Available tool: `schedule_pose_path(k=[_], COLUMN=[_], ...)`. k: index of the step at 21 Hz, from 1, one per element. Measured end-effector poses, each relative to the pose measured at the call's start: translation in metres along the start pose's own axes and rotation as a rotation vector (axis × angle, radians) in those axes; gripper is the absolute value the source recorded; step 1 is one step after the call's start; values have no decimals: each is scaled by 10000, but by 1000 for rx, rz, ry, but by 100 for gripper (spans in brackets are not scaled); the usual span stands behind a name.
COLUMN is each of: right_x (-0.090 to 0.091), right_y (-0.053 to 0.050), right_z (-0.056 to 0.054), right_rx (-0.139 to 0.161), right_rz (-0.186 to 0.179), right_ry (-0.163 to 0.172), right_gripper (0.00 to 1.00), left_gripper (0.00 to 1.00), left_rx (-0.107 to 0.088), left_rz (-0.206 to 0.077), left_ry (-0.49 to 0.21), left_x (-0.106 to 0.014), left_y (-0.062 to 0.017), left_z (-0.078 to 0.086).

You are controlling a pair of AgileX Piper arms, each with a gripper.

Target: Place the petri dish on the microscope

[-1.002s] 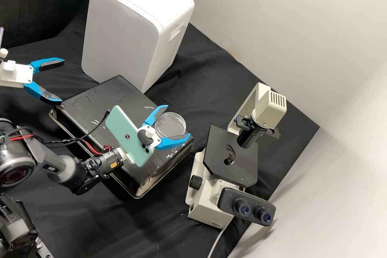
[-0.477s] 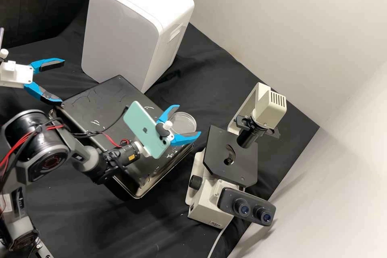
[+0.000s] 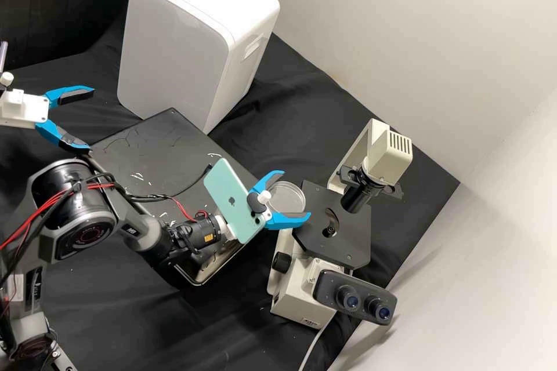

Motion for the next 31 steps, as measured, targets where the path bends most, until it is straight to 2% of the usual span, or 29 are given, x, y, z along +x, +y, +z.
schedule_pose_path(k=[4, 5, 8, 9, 11, 13, 16, 22, 24, 26, 31], right_x=[128, 173, 283, 320, 378, 440, 498, 640, 682, 693, 751], right_y=[52, 49, 37, 29, 2, -51, -66, -119, -126, -151, -217], right_z=[95, 116, 140, 157, 164, 172, 191, 292, 307, 323, 356], right_rx=[-1, -11, -40, -38, -56, -76, -83, -106, -112, -126, -170], right_rz=[14, 13, 21, 24, 26, 9, 1, 14, 22, 22, 24], right_ry=[-39, -47, -46, -48, -48, -52, -63, -85, -83, -67, -18], right_gripper=[0, 0, 0, 0, 0, 0, 0, 0, 0, 0, 0], left_gripper=[100, 100, 100, 100, 100, 100, 100, 100, 100, 100, 100], left_rx=[0, 0, 0, 0, 0, -1, -1, -2, -1, 13, 16], left_rz=[-3, -3, -3, -3, -5, -11, -17, -12, -12, -12, -12], left_ry=[0, 0, 0, 0, 1, 1, 3, 5, 4, 6, 5], left_x=[2, 2, 2, 2, 7, 19, 29, 45, 45, 45, 45], left_y=[-5, -5, -5, -5, -9, -20, -30, -22, -22, -22, -23], left_z=[-1, -1, -1, -1, -2, -4, -7, -6, -4, -5, 0])
